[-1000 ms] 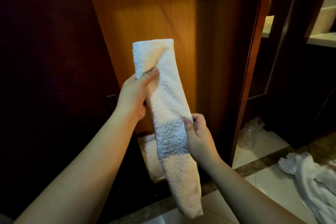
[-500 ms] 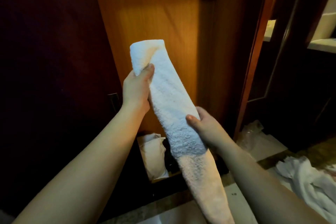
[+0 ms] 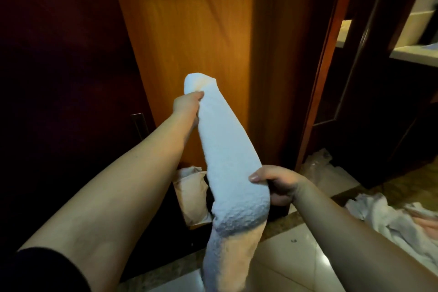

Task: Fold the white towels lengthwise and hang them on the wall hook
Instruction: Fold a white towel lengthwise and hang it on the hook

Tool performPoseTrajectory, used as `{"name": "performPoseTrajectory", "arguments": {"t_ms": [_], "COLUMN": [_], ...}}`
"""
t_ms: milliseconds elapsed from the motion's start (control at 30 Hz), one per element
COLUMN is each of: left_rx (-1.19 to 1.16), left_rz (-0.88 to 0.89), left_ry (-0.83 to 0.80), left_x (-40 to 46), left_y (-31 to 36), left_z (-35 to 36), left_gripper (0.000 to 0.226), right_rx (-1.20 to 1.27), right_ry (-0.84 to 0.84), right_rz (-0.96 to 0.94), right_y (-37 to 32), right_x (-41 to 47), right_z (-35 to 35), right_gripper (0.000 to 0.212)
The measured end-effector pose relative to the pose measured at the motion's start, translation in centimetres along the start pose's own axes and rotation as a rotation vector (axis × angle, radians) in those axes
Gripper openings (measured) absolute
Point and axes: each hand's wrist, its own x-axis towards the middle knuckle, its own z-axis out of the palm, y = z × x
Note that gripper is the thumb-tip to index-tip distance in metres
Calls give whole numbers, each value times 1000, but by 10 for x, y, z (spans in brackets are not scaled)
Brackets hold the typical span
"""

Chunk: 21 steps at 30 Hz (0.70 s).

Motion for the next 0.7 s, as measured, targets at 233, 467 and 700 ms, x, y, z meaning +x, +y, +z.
{"name": "performPoseTrajectory", "arguments": {"t_ms": [233,467,700], "left_rx": [65,82,160], "left_rz": [-102,-267,-214], "left_ry": [51,-229,-364], "left_x": [19,26,5], "left_y": [-12,-38,-58], "left_z": [-13,-26,-25], "left_gripper": [56,44,46], "right_rx": [-155,-13,110], "right_ry": [-70,1,244], "right_rz": [70,-98,-402], "right_y": [-1,-34,-88], "right_x": [-1,1,12], "right_z": [-2,6,10], "right_gripper": [64,69,75]}}
